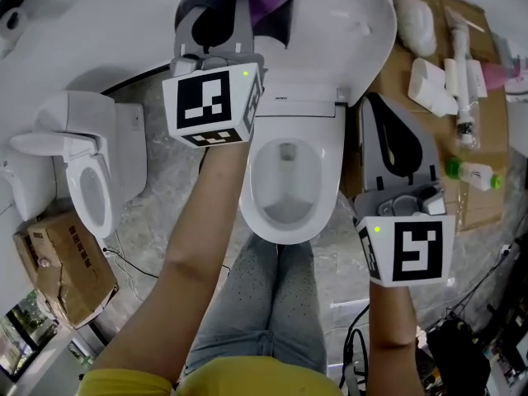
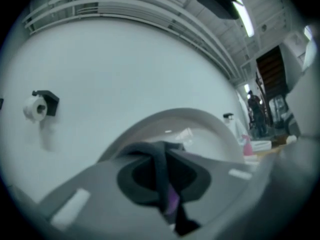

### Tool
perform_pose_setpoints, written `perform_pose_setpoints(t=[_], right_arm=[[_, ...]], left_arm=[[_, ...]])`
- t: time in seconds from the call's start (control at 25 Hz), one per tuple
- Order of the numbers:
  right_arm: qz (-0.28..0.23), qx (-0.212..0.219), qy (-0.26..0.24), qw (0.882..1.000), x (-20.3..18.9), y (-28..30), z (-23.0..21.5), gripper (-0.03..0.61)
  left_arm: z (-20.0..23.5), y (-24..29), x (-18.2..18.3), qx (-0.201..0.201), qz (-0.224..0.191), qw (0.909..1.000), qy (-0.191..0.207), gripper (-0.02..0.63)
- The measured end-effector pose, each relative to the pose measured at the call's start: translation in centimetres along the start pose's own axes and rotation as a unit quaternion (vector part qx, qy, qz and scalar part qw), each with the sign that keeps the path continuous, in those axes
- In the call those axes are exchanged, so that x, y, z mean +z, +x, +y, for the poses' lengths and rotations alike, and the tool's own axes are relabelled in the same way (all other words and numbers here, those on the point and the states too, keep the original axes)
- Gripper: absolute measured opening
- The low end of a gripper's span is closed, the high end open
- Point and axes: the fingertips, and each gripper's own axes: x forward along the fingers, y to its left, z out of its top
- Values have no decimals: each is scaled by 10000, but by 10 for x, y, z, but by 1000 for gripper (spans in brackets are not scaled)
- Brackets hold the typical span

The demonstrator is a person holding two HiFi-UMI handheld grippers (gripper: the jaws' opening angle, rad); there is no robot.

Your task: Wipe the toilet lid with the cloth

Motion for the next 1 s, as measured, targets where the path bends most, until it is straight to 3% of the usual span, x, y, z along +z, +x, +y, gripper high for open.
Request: perform_pose_setpoints(t=[0.16,0.44,0.6,0.76,1.0], right_arm=[[62,-94,6,9999,-6,-4,-13,15],[90,-247,94,9996,-10,-7,-29,15],[118,-184,110,9997,-14,-3,-24,15],[158,-34,121,9998,-19,5,-10,16],[188,100,216,9995,-28,15,0,15]], left_arm=[[-30,19,3,-278,-169,9994,-76,18],[-131,53,9,-1482,-354,9880,256,18],[-136,47,-11,-1805,-244,9819,510,18],[-91,27,-35,-1559,-83,9850,736,18],[-6,-8,-70,-560,289,9926,1035,20]])
